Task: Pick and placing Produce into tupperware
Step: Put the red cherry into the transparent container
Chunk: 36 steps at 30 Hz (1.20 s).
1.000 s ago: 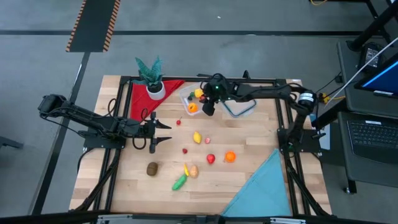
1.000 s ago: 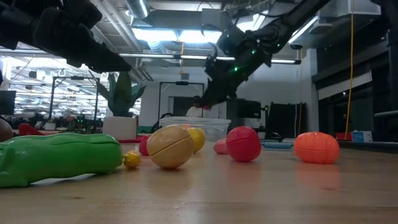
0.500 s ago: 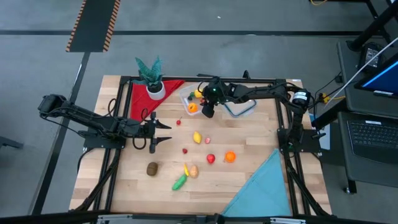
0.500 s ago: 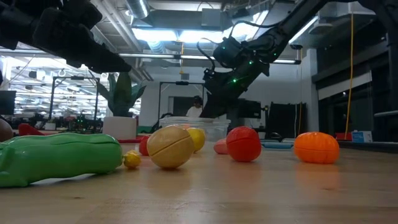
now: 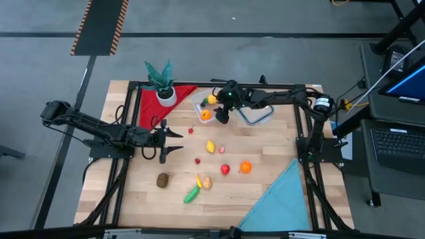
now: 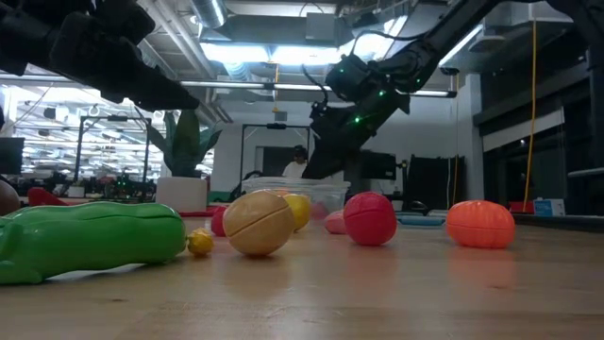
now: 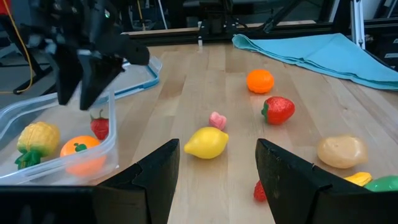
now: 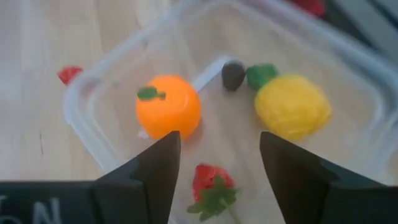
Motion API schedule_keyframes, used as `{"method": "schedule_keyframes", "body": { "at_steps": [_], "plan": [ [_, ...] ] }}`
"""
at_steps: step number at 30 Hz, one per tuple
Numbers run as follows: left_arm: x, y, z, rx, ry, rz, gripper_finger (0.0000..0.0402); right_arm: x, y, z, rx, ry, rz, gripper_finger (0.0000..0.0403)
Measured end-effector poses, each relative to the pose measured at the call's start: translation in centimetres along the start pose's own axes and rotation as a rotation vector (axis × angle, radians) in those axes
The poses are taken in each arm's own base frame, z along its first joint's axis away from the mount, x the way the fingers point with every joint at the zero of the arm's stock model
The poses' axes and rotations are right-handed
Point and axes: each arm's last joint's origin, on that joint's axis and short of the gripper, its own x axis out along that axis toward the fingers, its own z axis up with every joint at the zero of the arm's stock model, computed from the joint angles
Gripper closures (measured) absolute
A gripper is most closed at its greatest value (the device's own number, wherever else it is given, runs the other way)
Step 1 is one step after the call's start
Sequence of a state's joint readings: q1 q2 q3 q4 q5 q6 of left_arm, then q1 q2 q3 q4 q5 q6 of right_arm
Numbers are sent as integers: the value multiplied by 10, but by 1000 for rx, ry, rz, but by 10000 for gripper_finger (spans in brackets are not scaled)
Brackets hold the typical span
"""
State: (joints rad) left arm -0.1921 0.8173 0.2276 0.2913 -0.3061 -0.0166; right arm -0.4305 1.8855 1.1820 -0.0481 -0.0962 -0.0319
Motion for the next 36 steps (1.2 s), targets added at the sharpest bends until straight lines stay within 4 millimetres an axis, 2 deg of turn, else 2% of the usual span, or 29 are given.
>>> {"method": "schedule_keyframes", "body": {
  "at_steps": [7, 14, 22, 29, 36],
  "plan": [
    [0, 0, 0, 1, 1, 0, 198, -35, 4, 11, -57, -160, -7, 179],
    [0, 0, 0, 0, -1, 0, 198, -59, 25, -23, -118, -350, 40, 178],
    [0, 0, 0, 0, -1, 2, 198, -87, 58, -64, -215, -458, 320, 178],
    [0, 0, 1, -7, -13, 2, 198, -95, 74, -93, -238, -524, 403, 178],
    [2, 9, 1, -81, -9, 57, 198, -98, 79, -110, -230, -566, 436, 178]
  ]
}}
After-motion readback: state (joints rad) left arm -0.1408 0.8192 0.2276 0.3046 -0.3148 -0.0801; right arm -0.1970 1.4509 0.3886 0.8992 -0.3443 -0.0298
